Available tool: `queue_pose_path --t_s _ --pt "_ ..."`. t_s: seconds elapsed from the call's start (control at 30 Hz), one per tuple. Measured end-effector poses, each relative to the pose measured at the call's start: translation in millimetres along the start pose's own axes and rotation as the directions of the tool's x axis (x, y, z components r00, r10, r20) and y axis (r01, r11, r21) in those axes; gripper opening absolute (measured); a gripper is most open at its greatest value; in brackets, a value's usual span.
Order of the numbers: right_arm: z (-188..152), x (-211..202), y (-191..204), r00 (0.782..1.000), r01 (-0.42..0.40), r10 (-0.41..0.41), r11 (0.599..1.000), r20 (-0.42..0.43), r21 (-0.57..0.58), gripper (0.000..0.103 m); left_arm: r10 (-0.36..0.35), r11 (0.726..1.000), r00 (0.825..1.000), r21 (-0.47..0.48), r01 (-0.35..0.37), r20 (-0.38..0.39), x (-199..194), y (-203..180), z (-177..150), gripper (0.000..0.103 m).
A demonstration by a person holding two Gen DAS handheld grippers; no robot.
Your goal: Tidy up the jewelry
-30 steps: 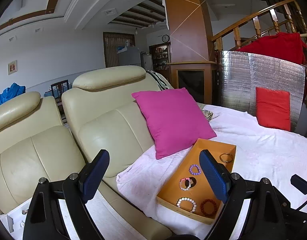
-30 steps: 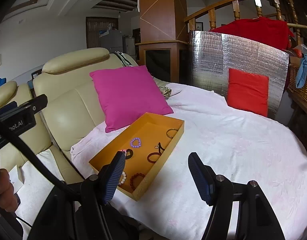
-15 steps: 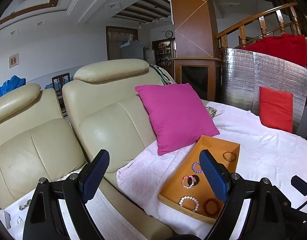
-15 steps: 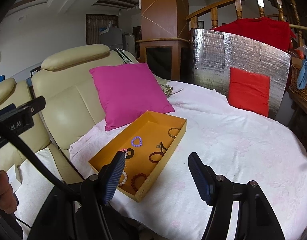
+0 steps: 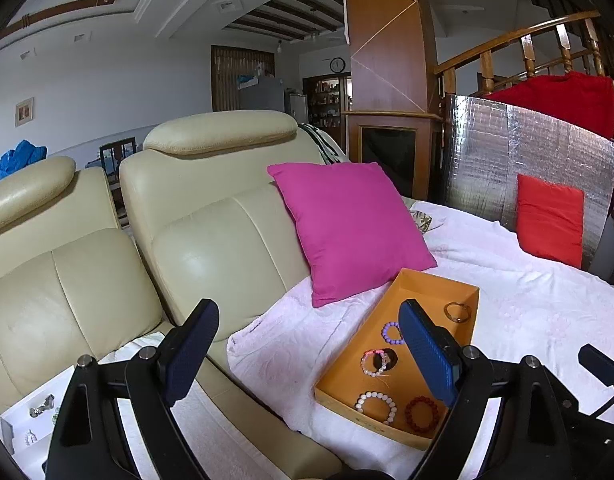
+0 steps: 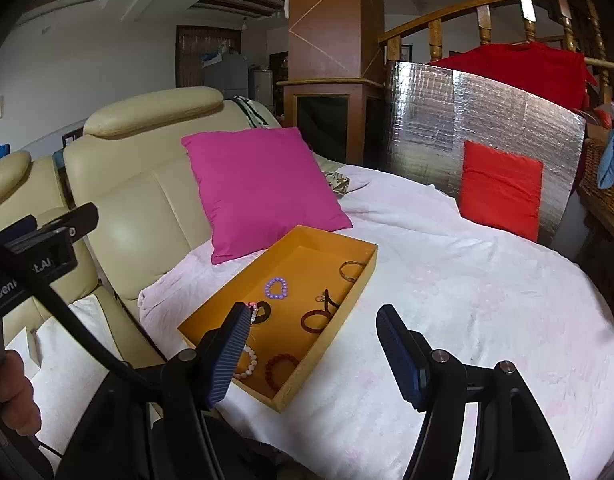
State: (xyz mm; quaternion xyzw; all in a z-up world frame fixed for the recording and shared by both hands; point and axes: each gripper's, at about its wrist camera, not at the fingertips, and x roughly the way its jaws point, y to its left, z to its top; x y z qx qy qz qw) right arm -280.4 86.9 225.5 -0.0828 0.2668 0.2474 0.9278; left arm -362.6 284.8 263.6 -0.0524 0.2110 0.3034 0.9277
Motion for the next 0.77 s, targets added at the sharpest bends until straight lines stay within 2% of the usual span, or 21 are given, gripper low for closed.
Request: queue_pose_path --t_s 0.33,0.57,0.7,0.77 --pt "3.1 22.7 17.5 1.0 0.0 -0.001 0.999 -0.018 -0.053 0.069 0.013 1.0 1.0 -0.019 -0.014 -0.021 22.9 9.3 -2.5 0.091" --pt "9.1 48.7 21.5 0.999 -0.028 0.026 0.998 -0.033 -0.059 0.069 0.051 0.999 0.997 -0.012 -0.051 -0.049 44.6 9.4 -4.5 0.091" --pt "8.1 62.5 9.4 0.998 -0.048 0.047 0.998 -0.038 -0.031 0.069 0.055 0.998 0.997 0.026 -0.054 -0.052 54.5 -7.4 -4.9 0.091" --pt "6.7 66.0 -6.1 0.999 -0.043 0.043 0.999 -0.033 -0.006 0.069 0.03 0.998 0.998 0.061 -0.027 -0.056 58.3 -33.1 -4.5 0.091"
